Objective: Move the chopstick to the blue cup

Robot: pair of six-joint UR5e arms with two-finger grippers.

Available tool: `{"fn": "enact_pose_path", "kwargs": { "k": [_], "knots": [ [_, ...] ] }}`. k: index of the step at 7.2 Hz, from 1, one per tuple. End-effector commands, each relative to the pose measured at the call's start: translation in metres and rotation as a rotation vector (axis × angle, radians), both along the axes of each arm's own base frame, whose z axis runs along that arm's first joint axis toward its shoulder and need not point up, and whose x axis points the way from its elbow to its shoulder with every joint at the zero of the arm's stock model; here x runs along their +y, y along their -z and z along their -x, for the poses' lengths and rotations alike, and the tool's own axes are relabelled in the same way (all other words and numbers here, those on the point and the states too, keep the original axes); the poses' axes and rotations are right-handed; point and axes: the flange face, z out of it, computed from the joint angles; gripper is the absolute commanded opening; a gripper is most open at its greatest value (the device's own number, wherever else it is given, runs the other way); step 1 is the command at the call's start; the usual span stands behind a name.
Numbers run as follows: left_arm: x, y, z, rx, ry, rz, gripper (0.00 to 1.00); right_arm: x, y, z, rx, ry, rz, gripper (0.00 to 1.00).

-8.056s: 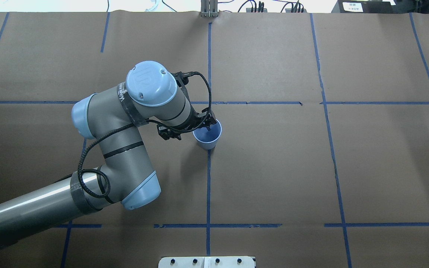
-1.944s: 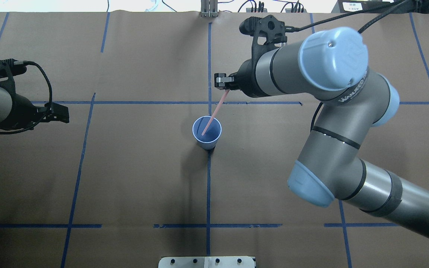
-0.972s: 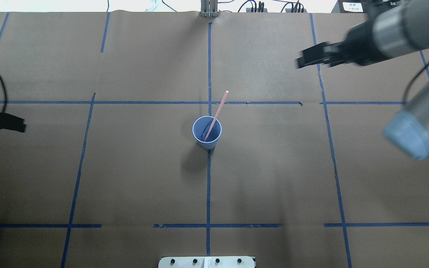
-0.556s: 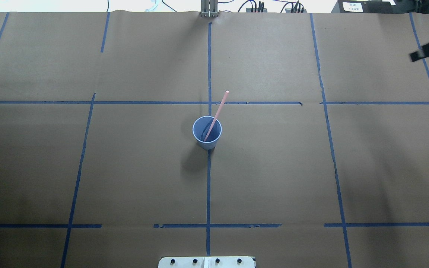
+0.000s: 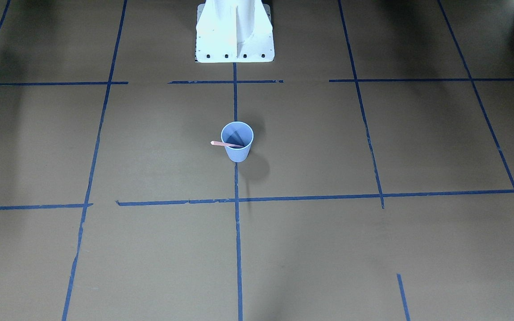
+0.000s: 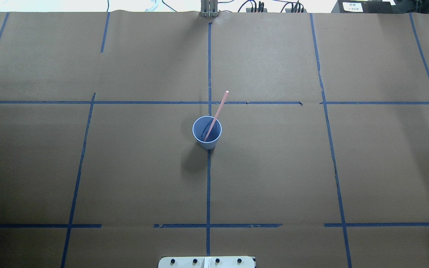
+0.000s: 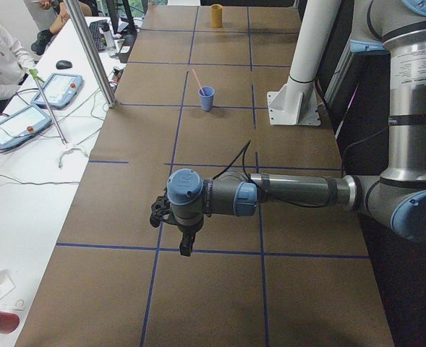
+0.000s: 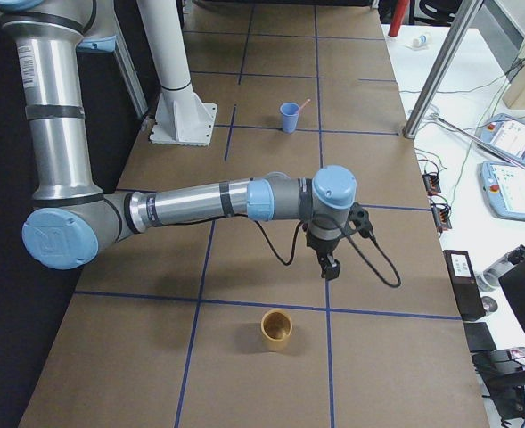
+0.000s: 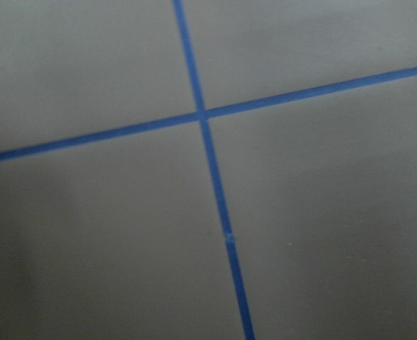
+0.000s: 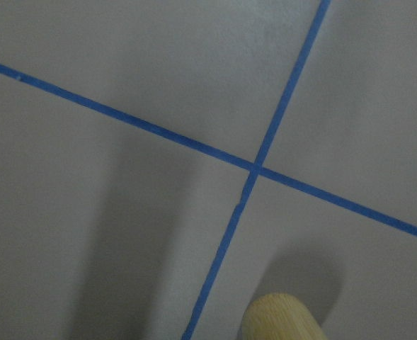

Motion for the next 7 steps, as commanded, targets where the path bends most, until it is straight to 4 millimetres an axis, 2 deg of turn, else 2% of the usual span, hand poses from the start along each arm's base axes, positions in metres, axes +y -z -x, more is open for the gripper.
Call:
{"fn": "enact_pose_path", "kwargs": {
  "k": [1,3,5,6,7],
  "knots": [
    [-0.002,0.011,0.003,0.020,0.013,0.030,1.00,0.018,-0.034,-0.007,0.005,0.007,0.058,1.00],
    [-0.003,0.026,0.003,0.020,0.014,0.053,1.00,0.017,-0.036,0.008,0.011,0.015,0.082,1.00],
    [0.006,0.019,0.004,0.014,0.000,0.020,1.00,0.018,-0.038,0.011,0.011,0.023,0.084,1.00],
    [0.024,0.002,0.003,0.013,-0.011,0.049,1.00,0.018,-0.041,0.011,0.009,0.022,0.090,1.00],
    [0.025,0.002,0.003,0.022,-0.016,0.037,1.00,0.016,-0.040,0.011,0.009,0.026,0.081,1.00]
  ]
}}
